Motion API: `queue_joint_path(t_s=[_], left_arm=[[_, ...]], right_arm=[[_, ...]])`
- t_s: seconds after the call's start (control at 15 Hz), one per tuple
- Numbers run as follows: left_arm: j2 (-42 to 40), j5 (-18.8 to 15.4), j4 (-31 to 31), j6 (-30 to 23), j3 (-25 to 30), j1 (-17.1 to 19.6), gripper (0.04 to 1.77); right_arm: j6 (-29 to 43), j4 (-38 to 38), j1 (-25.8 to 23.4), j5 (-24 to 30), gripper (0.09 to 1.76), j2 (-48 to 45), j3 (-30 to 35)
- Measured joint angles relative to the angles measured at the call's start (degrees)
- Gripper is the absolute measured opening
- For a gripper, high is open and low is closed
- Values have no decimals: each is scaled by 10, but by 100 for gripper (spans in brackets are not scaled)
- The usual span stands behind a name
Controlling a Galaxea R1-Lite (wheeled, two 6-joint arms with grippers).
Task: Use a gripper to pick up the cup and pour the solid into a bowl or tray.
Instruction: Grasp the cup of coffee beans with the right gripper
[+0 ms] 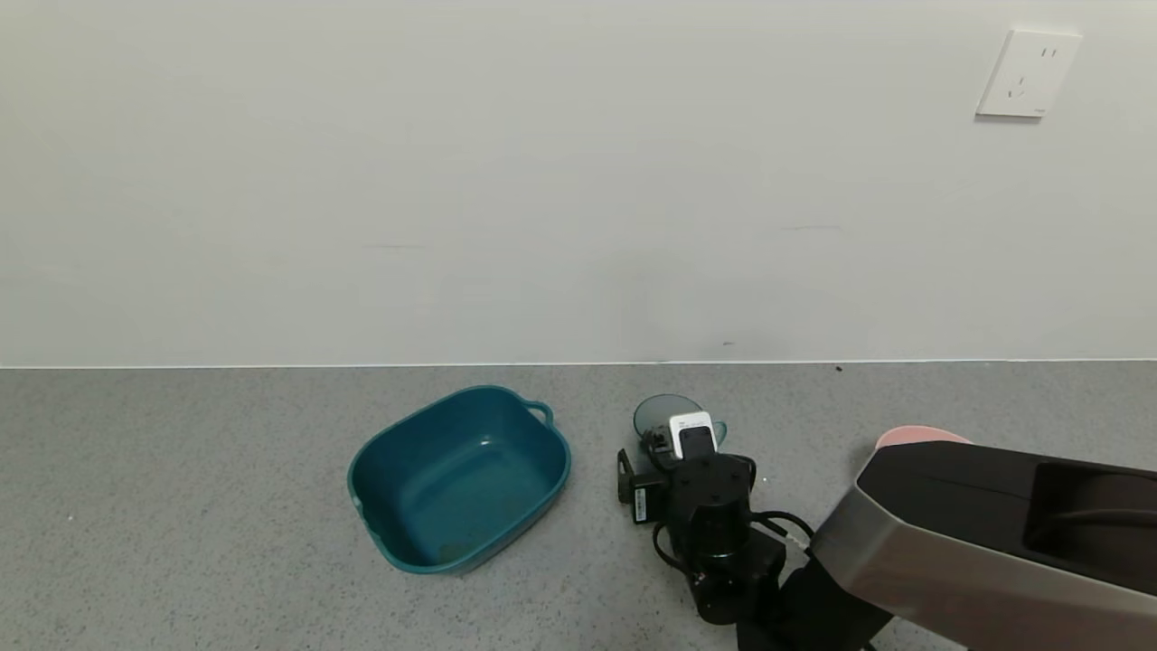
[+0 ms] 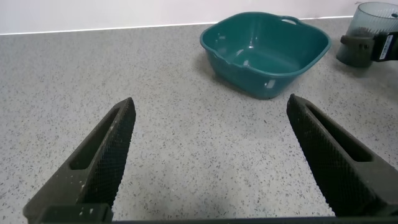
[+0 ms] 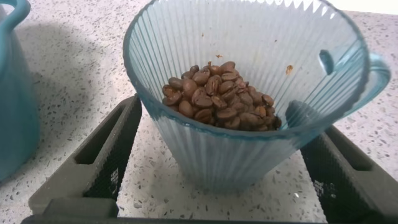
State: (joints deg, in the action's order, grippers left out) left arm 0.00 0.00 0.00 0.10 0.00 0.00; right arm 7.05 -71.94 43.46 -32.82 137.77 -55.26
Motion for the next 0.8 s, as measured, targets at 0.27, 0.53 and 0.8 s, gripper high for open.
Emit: queue_joint_path(t_s=[0.27, 0.53, 0.8], left_arm=[[0, 0, 0, 0, 0, 0, 175], [0, 0, 0, 0, 0, 0, 175], [0, 0, 0, 0, 0, 0, 175]], right_arm=[[0, -10, 0, 2, 171, 4, -4], [0, -11, 0, 11, 171, 5, -5], [-1, -11, 0, 12, 136, 5, -5]])
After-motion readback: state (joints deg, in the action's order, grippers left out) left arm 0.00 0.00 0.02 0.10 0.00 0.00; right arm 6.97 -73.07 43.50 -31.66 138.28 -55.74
